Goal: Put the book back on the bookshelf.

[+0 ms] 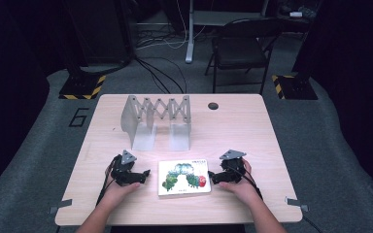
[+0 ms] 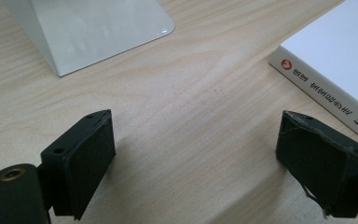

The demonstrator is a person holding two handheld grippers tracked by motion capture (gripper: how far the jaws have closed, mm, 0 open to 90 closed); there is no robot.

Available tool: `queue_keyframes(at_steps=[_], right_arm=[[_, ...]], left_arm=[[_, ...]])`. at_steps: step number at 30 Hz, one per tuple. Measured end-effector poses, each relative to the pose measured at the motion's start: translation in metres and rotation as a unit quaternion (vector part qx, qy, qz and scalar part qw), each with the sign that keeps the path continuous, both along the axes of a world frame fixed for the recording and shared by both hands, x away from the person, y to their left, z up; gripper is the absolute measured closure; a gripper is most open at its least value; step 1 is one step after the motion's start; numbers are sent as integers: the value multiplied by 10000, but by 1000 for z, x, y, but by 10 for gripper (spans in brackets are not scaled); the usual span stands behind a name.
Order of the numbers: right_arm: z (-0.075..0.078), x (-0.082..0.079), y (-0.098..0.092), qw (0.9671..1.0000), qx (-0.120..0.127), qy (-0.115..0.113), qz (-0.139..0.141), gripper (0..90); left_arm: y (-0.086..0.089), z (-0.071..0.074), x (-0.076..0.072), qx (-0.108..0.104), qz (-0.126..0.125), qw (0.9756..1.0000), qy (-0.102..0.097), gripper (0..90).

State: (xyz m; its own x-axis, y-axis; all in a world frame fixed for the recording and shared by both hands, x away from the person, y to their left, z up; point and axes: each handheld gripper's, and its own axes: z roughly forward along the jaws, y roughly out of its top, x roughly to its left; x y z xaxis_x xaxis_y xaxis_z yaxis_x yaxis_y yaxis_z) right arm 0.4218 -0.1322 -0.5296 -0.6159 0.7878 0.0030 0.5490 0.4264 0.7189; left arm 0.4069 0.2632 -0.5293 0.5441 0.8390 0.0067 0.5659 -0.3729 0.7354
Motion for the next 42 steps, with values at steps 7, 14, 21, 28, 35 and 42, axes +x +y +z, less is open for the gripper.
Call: queue_keyframes(at_steps=[7,14,21,28,35,42], right_arm=[[0,2,1,10000,-33,8,-4,20],[4,1,1,9998,-75,140,-143,89],[15,2,-4,9983,-7,530,-257,248],[21,6,-6,9963,10,802,-323,333],[27,12,-3,9958,81,752,-510,349],[35,18,2,9974,-67,556,-449,363]], left_arm=[[-1,0,0,30,-46,10000,5,94],[-1,0,-2,33,-52,10000,21,97],[2,8,-1,165,127,9994,291,198],[6,13,-5,6,253,9985,477,305],[9,18,-15,-221,310,9979,530,318],[8,22,-26,-331,167,9970,682,339]])
